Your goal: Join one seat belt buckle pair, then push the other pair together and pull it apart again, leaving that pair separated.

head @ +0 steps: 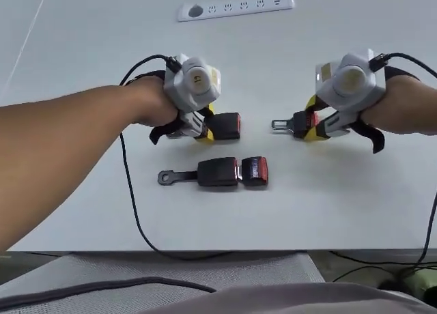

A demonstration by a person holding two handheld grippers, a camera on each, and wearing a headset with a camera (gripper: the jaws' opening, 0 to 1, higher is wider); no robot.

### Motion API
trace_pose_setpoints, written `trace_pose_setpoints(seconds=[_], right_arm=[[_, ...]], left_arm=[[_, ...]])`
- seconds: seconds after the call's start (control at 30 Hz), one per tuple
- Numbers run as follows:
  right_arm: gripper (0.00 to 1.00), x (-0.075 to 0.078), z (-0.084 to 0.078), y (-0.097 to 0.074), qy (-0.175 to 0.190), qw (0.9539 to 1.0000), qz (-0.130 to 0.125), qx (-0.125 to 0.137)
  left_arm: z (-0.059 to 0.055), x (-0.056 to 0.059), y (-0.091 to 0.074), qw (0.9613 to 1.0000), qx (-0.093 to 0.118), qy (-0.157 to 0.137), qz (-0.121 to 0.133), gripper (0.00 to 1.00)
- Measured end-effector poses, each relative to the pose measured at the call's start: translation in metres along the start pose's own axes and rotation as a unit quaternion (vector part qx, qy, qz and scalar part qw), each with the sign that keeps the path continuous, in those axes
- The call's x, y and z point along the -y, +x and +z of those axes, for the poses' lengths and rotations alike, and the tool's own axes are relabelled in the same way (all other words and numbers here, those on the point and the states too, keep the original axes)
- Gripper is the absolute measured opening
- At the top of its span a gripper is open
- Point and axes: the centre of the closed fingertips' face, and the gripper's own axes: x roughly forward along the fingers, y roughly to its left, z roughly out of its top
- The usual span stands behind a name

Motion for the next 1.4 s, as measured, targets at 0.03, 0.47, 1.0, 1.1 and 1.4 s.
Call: trace_pose_setpoints(seconds=[0.03, 0.47, 1.0, 1.1, 1.4], right_arm=[[0.32, 0.000, -0.003, -0.002, 0.001, 1.0000, -0.001, -0.002], [0.33, -0.003, -0.030, -0.017, 0.007, 0.9998, -0.007, -0.020], [0.47, -0.010, -0.050, -0.032, 0.088, 0.9947, -0.048, 0.021], [0.53, -0.016, -0.050, -0.040, 0.106, 0.9912, -0.068, 0.040], [0.67, -0.052, -0.032, -0.068, 0.169, 0.9758, -0.103, 0.093]], left_arm=[[0.000, 0.000, 0.000, 1.0000, 0.000, 0.001, 0.000, 0.32], [-0.002, -0.005, 0.003, 1.0000, 0.003, -0.007, 0.002, 0.32], [-0.007, -0.010, -0.004, 0.9993, 0.012, -0.018, 0.029, 0.44], [-0.006, -0.007, -0.020, 0.9968, 0.033, -0.033, 0.064, 0.49], [-0.026, 0.027, -0.073, 0.9782, 0.110, -0.103, 0.143, 0.71]])
